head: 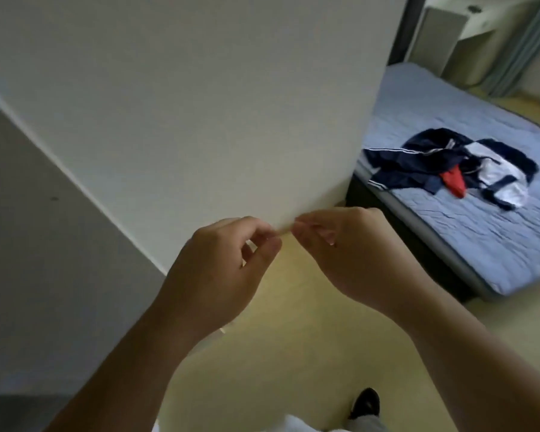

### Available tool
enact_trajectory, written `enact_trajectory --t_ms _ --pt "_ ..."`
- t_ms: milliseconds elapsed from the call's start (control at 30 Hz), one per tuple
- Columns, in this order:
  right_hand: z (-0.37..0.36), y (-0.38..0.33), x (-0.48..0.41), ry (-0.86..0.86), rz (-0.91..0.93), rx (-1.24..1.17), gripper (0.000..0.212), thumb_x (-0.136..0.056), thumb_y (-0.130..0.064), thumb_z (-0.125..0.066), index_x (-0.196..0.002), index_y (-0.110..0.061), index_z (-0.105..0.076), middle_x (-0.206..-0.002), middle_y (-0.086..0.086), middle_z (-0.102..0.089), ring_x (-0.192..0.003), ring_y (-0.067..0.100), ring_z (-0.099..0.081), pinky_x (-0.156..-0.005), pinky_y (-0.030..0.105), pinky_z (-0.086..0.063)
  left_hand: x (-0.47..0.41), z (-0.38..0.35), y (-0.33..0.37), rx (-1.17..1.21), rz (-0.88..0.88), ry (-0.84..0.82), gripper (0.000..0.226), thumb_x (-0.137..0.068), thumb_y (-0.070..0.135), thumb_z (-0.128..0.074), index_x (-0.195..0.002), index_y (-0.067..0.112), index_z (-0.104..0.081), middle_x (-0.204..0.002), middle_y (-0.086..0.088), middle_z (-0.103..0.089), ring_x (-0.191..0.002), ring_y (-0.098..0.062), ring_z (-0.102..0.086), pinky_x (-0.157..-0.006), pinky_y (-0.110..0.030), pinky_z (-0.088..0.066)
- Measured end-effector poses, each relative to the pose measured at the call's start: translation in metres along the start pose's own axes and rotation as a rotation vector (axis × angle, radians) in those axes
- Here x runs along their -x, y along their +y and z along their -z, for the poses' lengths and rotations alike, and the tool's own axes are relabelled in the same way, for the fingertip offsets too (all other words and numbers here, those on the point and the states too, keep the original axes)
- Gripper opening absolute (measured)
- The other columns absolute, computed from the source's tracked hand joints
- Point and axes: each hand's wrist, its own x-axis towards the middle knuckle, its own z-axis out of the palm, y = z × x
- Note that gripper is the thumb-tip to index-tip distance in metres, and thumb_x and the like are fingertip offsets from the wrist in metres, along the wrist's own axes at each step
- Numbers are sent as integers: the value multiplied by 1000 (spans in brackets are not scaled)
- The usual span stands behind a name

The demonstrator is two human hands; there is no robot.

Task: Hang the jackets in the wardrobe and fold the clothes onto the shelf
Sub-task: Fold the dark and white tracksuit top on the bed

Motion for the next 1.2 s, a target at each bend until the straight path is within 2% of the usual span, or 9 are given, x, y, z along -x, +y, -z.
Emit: enact_trajectory --t_ms 67,167,267,433,600,733,867,1033,1200 --pt "34 55 -4 58 -63 24 32 -96 -49 -54 -112 -30 -74 -97 -16 -75 -71 -12 -59 -66 9 -46 -43 -47 29 22 -55 -36 26 -94 53 -52 -98 34 -70 -80 25 -64 -76 1 -63 -61 -10 -47" --pt "87 136 -12 140 -194 27 26 -95 -50 -56 -101 -32 -74 -87 -18 -74 -74 -1 -65 -69 26 -56 -105 -118 75 47 -96 -94 23 -94 51 -55 -96 33 -70 -79 24 -64 -74 0 -63 -60 -9 -45" --pt "132 209 -23 202 -306 23 21 -94 -51 -56 -100 -36 -70 -87 -30 -66 -75 1 -66 -67 28 -56 -164 -183 117 78 -118 -174 18 -94 44 -59 -95 31 -71 -79 20 -66 -72 -1 -63 -63 -22 -53" --pt "187 309 -55 214 -439 19 34 -96 -49 -50 -95 -24 -72 -77 -7 -73 -72 10 -68 -69 38 -58 -257 -262 169 79 -193 -306 14 -95 41 -60 -96 32 -70 -79 20 -64 -72 -1 -62 -64 -25 -55" --pt "215 392 -117 267 -529 3 30 -97 -49 -51 -97 -29 -74 -81 -10 -74 -73 5 -67 -70 36 -58 -361 -331 175 68 -256 -406 10 -94 41 -61 -95 35 -69 -78 22 -64 -74 2 -62 -60 -13 -46" --pt "233 453 -184 279 -632 68 36 -99 -50 -48 -99 -25 -74 -88 -9 -74 -81 10 -67 -75 37 -57 -461 -386 173 100 -303 -467 11 -93 38 -63 -93 31 -71 -78 20 -66 -75 3 -62 -62 -15 -49" --pt "257 498 -245 310 -711 66 37 -99 -50 -47 -99 -24 -75 -89 -10 -74 -82 8 -67 -75 31 -56 -559 -427 178 109 -376 -553 12 -94 37 -64 -94 28 -72 -77 19 -66 -76 4 -62 -61 -8 -43" --pt "285 551 -302 387 -793 60 32 -99 -47 -51 -99 -25 -75 -89 -10 -74 -81 10 -66 -75 33 -55 -657 -480 192 91 -451 -658 12 -93 39 -63 -93 30 -70 -77 22 -65 -77 8 -61 -61 -9 -41" --pt "304 625 -348 332 -896 66 39 -99 -46 -48 -93 -16 -73 -84 -3 -73 -82 17 -65 -75 37 -55 -729 -550 201 103 -433 -731 9 -92 37 -64 -90 31 -70 -77 21 -67 -74 5 -62 -63 -15 -48"
